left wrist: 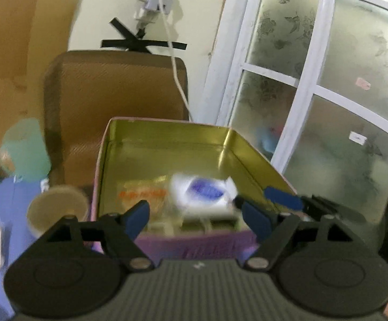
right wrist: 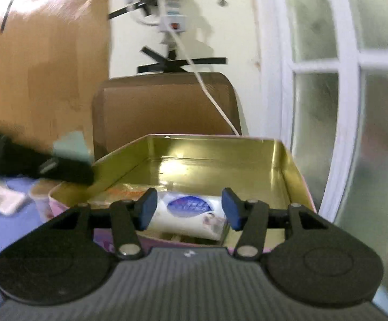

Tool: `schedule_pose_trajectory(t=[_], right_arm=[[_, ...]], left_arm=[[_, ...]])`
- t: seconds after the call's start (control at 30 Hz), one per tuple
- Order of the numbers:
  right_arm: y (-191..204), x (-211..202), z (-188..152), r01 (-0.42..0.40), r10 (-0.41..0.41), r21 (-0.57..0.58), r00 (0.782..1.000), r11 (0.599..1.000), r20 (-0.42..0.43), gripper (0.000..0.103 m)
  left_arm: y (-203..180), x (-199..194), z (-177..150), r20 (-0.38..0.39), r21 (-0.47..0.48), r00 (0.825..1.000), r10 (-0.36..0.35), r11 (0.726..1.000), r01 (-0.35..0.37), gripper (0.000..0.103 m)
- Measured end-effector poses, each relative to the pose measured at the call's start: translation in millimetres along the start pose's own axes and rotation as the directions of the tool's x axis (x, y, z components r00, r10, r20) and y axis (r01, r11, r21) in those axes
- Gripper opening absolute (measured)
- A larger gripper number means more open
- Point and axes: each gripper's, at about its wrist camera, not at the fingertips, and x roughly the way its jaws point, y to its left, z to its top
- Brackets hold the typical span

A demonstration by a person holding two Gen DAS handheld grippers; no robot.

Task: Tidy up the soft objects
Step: 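Lower the wet-wipes pack into the pink tin and open the left tool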

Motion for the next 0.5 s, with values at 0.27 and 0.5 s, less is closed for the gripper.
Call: schedule_pose_trajectory(t=[0.27, 0.5], right_arm=[[41.7, -16.1, 5.0, -0.249, 0.250, -0.039, 0.968, 0.968, 0.024, 0.055], [160.6, 39.8, 16.4, -0.554, 0.521, -0.159, 0.828, 0.817, -0.208, 0.055]], left_arm=[[76.4, -89.8, -80.2, 0.001, -0.054, 0.978, 0.207, 0.977, -0.206, 0.082], [140.6, -144.6, -127.6, -0.017, -0.186, 0.929, 0.369, 0.912, -0.365, 0.082]])
